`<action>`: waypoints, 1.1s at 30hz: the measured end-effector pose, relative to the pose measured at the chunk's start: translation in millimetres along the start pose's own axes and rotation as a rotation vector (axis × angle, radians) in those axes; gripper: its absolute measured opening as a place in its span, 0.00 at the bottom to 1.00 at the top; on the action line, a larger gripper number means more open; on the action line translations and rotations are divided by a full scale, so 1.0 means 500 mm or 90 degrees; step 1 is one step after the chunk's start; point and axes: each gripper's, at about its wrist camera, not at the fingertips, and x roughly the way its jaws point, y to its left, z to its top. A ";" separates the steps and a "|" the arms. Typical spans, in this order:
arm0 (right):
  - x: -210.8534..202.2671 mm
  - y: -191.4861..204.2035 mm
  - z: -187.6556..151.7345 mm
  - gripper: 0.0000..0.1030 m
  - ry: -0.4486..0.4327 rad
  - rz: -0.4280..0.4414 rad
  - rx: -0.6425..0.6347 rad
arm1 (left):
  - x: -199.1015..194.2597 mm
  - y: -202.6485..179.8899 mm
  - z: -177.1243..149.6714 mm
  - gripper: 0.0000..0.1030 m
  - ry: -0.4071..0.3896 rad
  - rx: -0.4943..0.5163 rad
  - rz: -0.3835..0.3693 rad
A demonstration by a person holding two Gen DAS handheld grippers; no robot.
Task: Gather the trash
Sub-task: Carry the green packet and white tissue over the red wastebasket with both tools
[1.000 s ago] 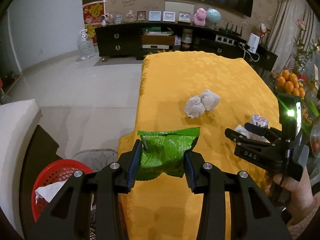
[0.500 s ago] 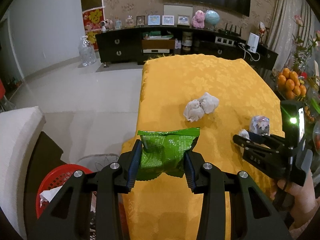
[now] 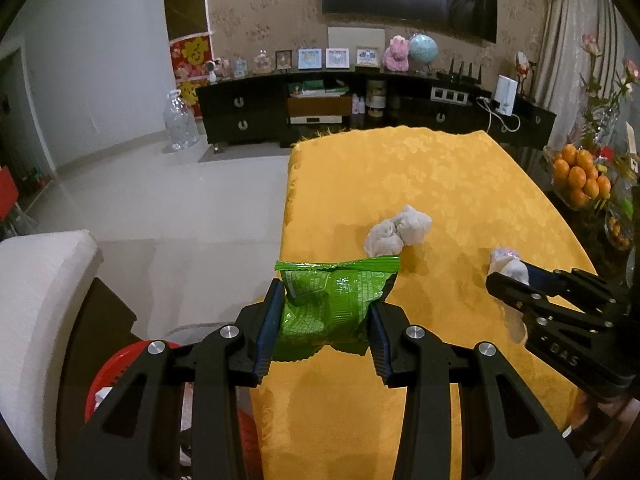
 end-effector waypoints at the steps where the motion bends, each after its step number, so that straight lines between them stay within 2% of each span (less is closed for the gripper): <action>1: -0.005 0.004 0.001 0.32 -0.003 0.002 -0.002 | -0.005 0.002 0.000 0.37 -0.003 0.000 0.003; 13: -0.044 0.044 0.010 0.32 -0.027 0.020 -0.026 | -0.068 0.037 -0.027 0.37 -0.027 -0.030 0.042; 33: -0.061 0.148 0.014 0.32 -0.043 0.055 -0.082 | -0.146 0.184 -0.109 0.37 -0.019 -0.123 0.144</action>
